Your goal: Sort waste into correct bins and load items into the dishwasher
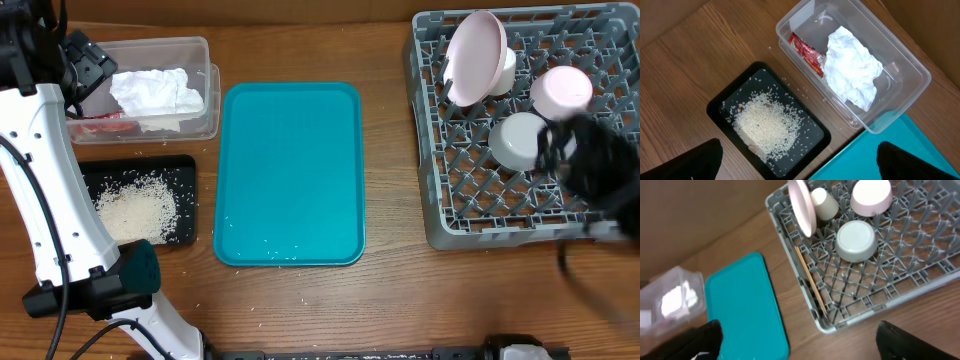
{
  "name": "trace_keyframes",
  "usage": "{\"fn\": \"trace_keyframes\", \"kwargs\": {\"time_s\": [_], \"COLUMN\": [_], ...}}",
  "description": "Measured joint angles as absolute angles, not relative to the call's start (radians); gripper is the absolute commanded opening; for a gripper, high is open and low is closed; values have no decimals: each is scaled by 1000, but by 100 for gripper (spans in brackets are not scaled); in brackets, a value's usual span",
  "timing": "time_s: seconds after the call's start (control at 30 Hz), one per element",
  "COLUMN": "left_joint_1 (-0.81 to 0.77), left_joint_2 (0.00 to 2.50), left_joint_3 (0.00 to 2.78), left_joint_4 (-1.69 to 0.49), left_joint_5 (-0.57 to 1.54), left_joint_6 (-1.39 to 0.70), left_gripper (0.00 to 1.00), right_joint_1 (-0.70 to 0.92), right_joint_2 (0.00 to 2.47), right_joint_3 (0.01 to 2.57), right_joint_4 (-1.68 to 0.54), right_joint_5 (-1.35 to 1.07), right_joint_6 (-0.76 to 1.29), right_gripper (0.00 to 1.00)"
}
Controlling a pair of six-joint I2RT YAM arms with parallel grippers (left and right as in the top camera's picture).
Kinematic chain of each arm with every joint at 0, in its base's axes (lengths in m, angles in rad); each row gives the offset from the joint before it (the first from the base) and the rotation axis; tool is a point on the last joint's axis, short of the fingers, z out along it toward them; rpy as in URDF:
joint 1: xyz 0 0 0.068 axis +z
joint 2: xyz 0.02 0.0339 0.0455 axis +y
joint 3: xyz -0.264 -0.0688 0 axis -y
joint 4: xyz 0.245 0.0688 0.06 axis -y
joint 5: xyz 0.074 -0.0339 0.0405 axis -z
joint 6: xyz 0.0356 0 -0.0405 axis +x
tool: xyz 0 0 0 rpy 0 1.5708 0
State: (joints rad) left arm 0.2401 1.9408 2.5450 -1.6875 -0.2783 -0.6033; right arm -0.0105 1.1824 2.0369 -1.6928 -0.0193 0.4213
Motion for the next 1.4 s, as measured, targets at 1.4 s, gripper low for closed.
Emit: {"fn": "trace_keyframes", "kwargs": {"time_s": [1.4], "left_joint_1": [240], "left_joint_2": [1943], "left_joint_3": [2545], "left_joint_4": [-1687], "left_joint_5": [-278], "left_joint_6": [-603], "left_gripper": [100], "right_joint_1": [-10], "right_joint_2": [561], "right_joint_3": [1476], "right_joint_4": [-1462], "right_joint_5": [-80], "right_joint_6": [234], "right_gripper": [100]}}
